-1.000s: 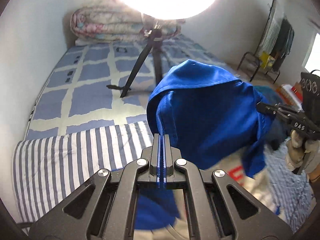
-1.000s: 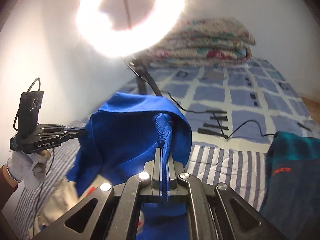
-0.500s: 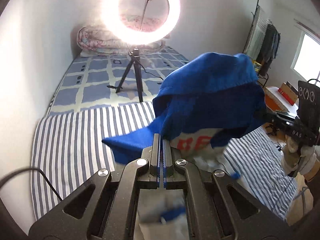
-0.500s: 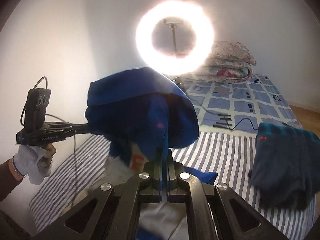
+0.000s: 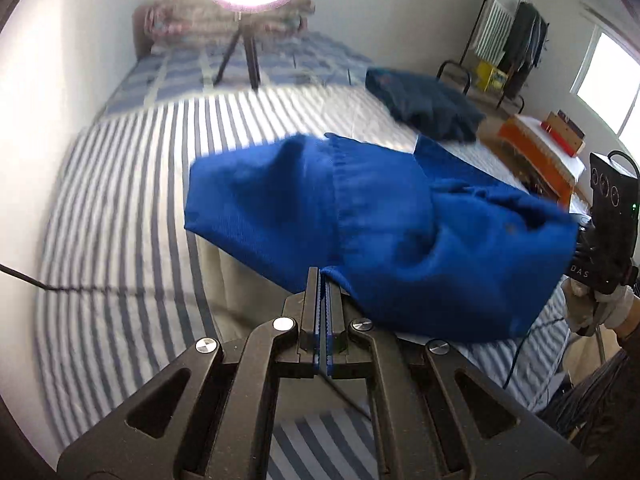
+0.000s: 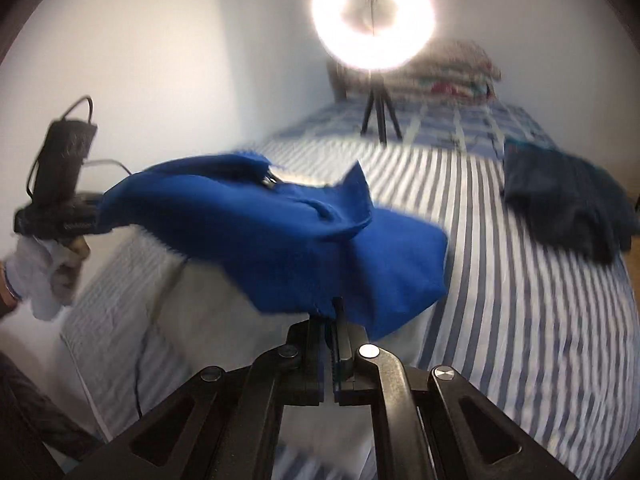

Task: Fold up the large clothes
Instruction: 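Lift the folded jacket by the collar with both tools and flip it over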

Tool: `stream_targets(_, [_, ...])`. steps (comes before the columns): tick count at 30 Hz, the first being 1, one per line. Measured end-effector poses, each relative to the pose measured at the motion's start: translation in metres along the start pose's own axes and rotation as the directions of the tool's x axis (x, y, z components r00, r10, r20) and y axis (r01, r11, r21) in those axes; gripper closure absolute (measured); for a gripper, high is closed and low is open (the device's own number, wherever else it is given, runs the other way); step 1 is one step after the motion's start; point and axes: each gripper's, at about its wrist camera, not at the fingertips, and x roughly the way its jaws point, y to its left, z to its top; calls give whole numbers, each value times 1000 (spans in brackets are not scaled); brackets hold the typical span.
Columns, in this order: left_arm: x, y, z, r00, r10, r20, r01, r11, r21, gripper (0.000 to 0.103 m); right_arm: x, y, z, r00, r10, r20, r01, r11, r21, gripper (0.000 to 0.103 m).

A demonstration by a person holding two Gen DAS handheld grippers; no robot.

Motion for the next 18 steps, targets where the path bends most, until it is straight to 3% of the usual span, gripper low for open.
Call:
stream_targets(5, [17,-11,-41,997,38,-65,-37,999,16,103,12,3,-35,998,-31,-62,33,999,32,103])
stream_targets(9, [10,-11,-52,996,59,-63,-60,998,-15,103,9,3,-33,995,-66,-80,69,997,33,100])
stream_targets(12, [-12,-11,-54,998,59,-32,-60,998,-22,103,-14,13,-30,992,-111,-56,112,994,2,83])
stream_targets(18, [-90,-16,-57,996,42,75,-38,998,-47,103,-101,24,-27,993,-95,69,94,995,22,72])
